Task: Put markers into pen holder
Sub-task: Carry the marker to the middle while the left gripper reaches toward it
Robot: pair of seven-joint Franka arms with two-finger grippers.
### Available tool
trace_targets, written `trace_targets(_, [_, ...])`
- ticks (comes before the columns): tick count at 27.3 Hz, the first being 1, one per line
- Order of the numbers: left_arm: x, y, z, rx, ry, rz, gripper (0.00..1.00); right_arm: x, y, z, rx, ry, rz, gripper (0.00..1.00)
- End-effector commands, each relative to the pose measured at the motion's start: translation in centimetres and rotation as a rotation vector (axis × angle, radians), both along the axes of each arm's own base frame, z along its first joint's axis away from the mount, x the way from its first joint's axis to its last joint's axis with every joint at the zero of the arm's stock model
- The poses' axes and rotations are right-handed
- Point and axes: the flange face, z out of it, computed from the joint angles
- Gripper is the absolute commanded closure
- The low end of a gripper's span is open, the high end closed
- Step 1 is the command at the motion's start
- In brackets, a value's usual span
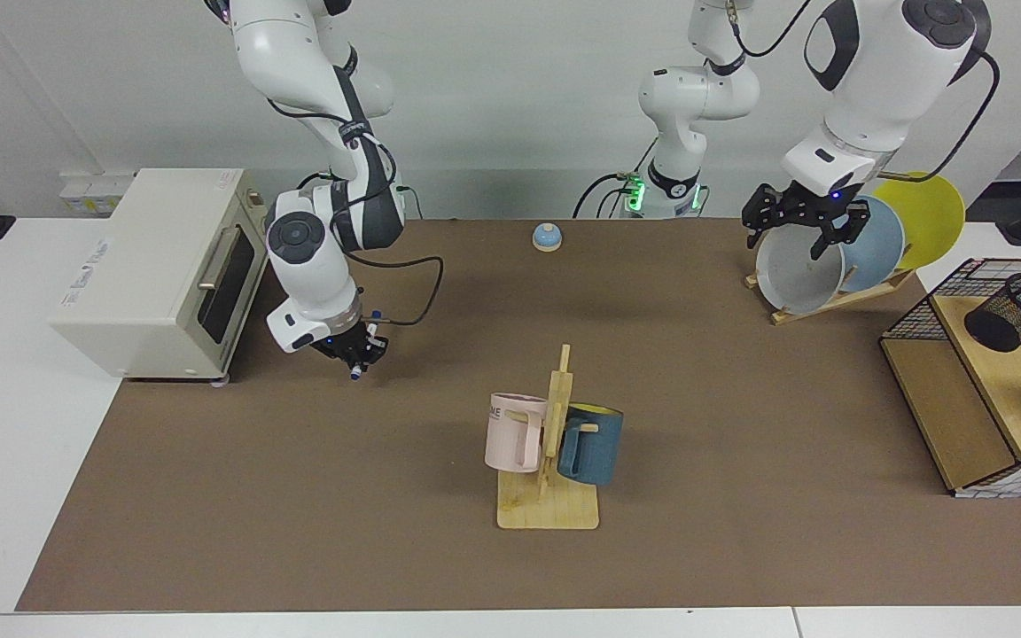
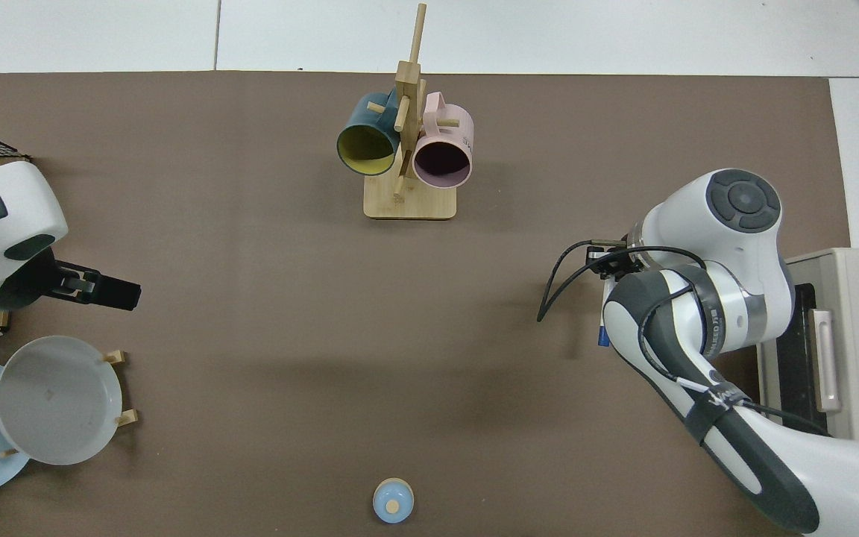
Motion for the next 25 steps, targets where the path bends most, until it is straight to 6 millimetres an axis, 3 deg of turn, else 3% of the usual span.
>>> trace_targets(1, [-0.3, -0.6, 0.4, -0.012, -0.025, -0.175, 0.00, 0.7, 2.4, 4.2, 0.063, -0.005, -0.090, 1.00])
trace_targets(5, [-0.4, -1.2, 0.4, -0.012, -0.030, -0.377, 0.00, 1.2, 4.7, 7.2, 0.084, -0.013, -0.160, 1.00])
trace_targets(8, [-0.1, -1.2, 0.9, -0.011, -0.056, -0.520, 0.00, 0.8, 6.1, 7.9, 0.097, 0.010, -0.235, 1.00])
trace_targets(12, [-0.1, -1.7, 0.9, -0.038, -0.069, -0.657, 0.00, 0.9, 9.1, 10.5, 0.139, 0.000, -0.349, 1.00])
trace_targets(15, [-0.2, -1.9, 0.9, -0.064, -0.081, -0.751, 0.00, 0.0, 10.8, 10.7, 0.111, 0.040, -0.432, 1.00])
trace_targets(18, [-0.2, -2.2, 0.8, -0.088, -0.092, -0.850, 0.00, -0.4, 12.5, 12.3, 0.114, 0.033, -0.514, 1.00])
trace_targets(22, [-0.4, -3.0, 0.7, -0.120, -0.107, -0.929, 0.00, -1.0, 15.4, 14.9, 0.130, 0.020, -0.624, 1.00])
trace_targets(25, [-0.5, -3.9, 0.6, -0.148, -0.113, -0.938, 0.00, -0.9, 16.1, 16.3, 0.142, 0.015, -0.759, 1.00])
